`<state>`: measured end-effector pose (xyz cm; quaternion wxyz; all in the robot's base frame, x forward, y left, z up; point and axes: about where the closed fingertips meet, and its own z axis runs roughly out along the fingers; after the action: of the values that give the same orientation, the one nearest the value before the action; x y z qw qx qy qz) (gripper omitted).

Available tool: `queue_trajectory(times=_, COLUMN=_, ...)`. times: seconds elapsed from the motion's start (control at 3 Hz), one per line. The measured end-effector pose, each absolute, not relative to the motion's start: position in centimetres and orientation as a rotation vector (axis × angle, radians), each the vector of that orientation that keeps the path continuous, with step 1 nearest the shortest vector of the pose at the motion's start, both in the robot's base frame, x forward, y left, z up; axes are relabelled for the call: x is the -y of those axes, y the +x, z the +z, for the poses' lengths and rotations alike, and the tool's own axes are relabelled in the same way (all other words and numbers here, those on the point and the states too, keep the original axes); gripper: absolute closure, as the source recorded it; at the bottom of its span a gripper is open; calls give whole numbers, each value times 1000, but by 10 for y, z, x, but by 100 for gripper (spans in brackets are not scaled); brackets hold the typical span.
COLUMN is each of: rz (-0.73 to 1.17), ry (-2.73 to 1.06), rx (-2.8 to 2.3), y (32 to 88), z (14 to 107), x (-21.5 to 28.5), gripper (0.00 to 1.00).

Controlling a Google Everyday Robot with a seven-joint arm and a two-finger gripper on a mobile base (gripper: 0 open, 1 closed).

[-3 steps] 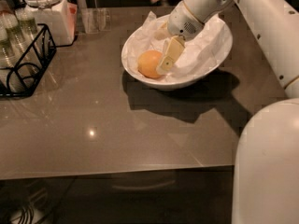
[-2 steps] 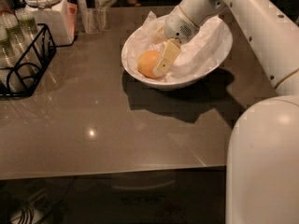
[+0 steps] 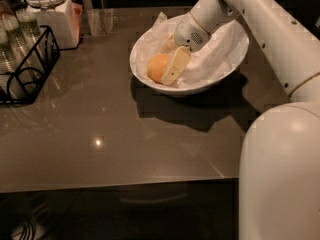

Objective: Pick orange from white bowl

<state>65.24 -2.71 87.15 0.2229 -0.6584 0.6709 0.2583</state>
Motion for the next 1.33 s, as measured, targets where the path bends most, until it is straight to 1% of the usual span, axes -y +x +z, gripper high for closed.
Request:
queue_trajectory(times=0.33, rz=746, ry=-1809, rx=-1869, y=651, z=863, x=27, gripper=28)
queue_trajectory(times=0.67, rz=770, ry=-1804, rx=-1881, y=652, z=856, x=25, gripper=31)
queue_trajectory(times=1.0, rz=779, ry=-1801, rx=-1883, y=652, z=854, x=24, gripper=50)
queue_trajectory(times=1.33, rz=779, ry=-1801, rx=-1883, y=652, z=854, x=24, gripper=89)
